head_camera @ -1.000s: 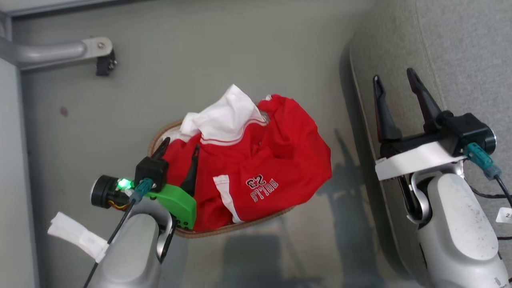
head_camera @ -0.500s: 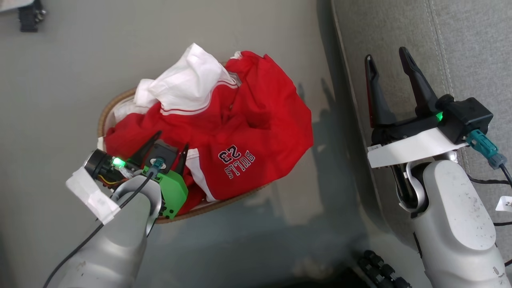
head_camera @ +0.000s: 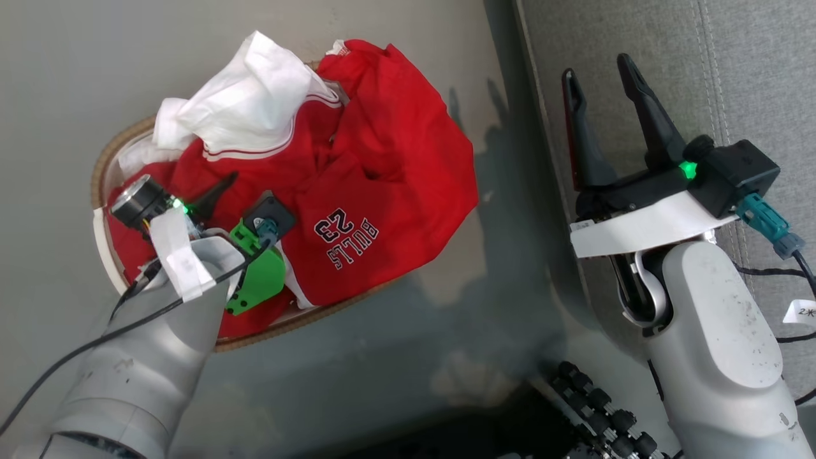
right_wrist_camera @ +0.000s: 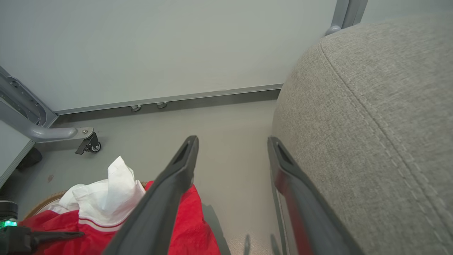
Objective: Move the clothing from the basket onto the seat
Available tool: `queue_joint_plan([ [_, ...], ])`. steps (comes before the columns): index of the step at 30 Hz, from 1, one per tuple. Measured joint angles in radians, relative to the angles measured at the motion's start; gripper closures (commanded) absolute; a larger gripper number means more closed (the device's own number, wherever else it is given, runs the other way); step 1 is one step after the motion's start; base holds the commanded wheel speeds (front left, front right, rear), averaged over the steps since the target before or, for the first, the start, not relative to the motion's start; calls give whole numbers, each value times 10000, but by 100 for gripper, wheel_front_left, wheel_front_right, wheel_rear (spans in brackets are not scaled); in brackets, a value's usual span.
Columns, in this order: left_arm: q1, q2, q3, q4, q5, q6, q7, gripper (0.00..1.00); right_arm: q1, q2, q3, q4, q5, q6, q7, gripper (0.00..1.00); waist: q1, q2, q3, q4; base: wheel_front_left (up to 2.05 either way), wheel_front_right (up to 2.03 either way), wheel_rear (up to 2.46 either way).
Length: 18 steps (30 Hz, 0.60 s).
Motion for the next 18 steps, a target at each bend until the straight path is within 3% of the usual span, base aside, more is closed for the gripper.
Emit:
queue_joint_plan([
  [18,-1191,372,-466,391,21,-98,1106,0,-393,4,539,-336,309,0,2,0,0,0,1344,-420,0,0,0],
])
